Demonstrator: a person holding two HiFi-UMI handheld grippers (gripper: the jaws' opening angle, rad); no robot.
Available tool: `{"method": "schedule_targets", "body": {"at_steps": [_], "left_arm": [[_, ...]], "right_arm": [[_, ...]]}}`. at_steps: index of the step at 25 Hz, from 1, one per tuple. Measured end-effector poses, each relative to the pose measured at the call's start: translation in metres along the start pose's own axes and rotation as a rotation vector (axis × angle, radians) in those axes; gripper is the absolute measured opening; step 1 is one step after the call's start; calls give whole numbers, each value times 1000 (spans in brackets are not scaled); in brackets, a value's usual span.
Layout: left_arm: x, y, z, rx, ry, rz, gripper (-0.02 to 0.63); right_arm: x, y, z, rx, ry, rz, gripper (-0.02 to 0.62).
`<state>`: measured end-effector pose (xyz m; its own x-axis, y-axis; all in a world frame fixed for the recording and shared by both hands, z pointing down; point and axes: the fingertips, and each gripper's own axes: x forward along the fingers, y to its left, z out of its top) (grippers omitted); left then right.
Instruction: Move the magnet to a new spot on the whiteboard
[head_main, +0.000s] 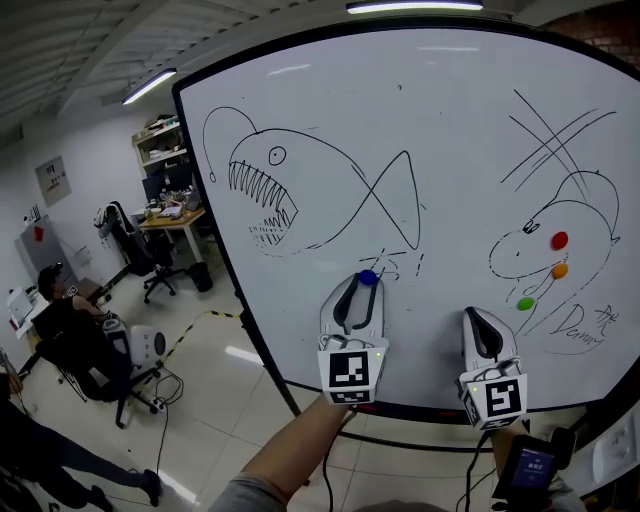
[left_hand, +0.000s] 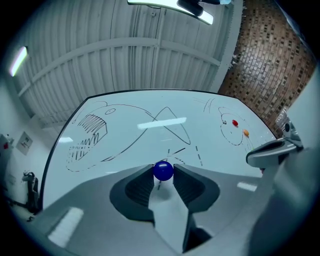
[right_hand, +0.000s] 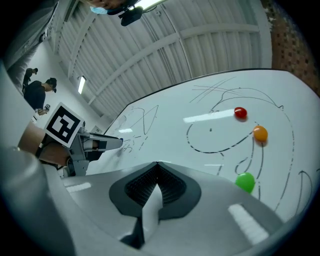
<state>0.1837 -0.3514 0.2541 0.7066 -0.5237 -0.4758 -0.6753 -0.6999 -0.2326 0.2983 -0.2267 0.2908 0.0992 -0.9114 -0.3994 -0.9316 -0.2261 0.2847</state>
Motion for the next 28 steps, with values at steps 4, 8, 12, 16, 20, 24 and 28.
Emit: {"method": "schedule_targets", "body": {"at_steps": [4, 8, 12, 16, 20, 24, 28], "left_arm": [[-10, 36, -3, 7, -1, 9, 126], [-19, 74, -10, 18, 9, 25, 124], [-26, 117, -20, 31, 25, 55, 126], [-33, 160, -31, 32, 42, 99, 126], [-38, 203, -42, 32, 57, 150, 124], [-38, 239, -47, 30, 56, 193, 124], [-32, 269, -41, 21, 39, 220, 126]], "right_arm": [[23, 38, 4, 2, -9, 24, 8], [45, 73, 7, 4, -12, 46, 8], [67, 108, 8, 28, -26, 71, 8], [86, 138, 9, 12, -37, 101, 8], [103, 162, 10, 34, -42, 124, 8], [116, 180, 13, 10, -69, 157, 8], [125, 194, 16, 18, -76, 167, 8]]}}
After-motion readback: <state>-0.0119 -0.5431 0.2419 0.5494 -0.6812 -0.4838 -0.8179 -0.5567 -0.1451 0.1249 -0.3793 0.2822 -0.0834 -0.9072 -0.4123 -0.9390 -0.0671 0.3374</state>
